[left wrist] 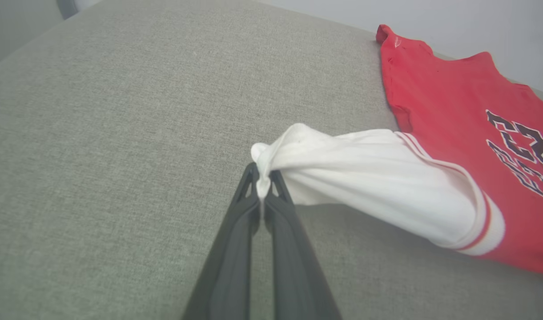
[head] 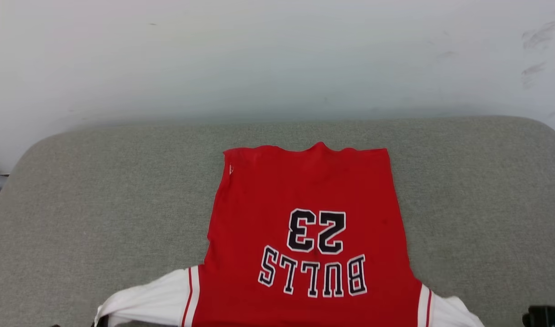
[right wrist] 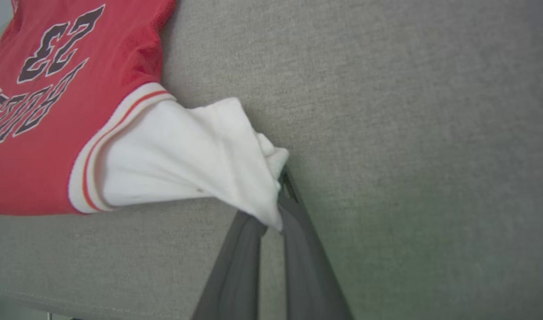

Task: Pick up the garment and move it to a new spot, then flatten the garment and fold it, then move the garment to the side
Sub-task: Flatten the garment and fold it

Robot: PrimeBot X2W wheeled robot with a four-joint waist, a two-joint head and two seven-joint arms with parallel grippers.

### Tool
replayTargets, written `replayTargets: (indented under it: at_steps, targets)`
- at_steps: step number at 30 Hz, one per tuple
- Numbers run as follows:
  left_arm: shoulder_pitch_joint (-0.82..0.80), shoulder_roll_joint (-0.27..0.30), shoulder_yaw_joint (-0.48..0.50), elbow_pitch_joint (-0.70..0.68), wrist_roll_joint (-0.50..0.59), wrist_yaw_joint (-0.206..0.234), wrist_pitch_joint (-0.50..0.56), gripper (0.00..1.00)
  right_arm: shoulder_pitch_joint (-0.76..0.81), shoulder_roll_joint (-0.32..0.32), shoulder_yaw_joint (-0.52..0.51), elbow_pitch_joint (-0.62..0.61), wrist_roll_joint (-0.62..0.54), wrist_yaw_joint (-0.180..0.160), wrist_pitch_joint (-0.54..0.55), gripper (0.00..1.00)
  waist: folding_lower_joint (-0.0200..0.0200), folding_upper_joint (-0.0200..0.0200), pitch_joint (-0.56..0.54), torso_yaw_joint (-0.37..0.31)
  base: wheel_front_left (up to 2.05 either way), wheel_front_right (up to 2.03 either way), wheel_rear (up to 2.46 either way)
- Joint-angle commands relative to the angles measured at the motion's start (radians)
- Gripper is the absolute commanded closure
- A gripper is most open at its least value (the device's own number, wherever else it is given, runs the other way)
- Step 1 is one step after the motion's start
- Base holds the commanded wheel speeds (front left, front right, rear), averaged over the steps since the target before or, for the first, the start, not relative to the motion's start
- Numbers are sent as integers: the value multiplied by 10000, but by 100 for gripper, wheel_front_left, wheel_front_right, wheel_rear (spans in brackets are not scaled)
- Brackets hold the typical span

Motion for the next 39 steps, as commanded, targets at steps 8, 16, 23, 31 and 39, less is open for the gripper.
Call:
replayTargets:
  at_steps: [8, 16, 23, 31, 39]
  targets:
    - [1066, -46, -242, -1284, 37, 455, 523, 100, 1709, 1112, -1261, -1849, -1179, -23, 1480, 100, 2, 0, 45, 110, 0, 0, 0]
    - [515, -276, -892, -1581, 409, 372, 608, 100, 1283, 1545, -1629, -2281, -1573, -19, 1164, 0, 2, 0, 253, 420, 0, 0, 0]
    - [-117, -379, -1118, -1734, 559, 229, 422, 100, 96, 1589, -2626, -2270, -1867, -17, 325, 0, 2, 0, 816, 813, 0, 0, 0]
    - [-1218, -705, -1448, -2318, 829, 113, 85, 100, -3052, 1238, -3303, -426, -1855, -19, 506, 0, 2, 0, 1932, 1478, 0, 0, 0]
    - [-2368, -1051, -1898, -2848, 1200, -116, -280, 100, -6341, 120, -2972, 1660, -1769, -19, 1846, 0, 2, 0, 3344, 2462, 0, 0, 0]
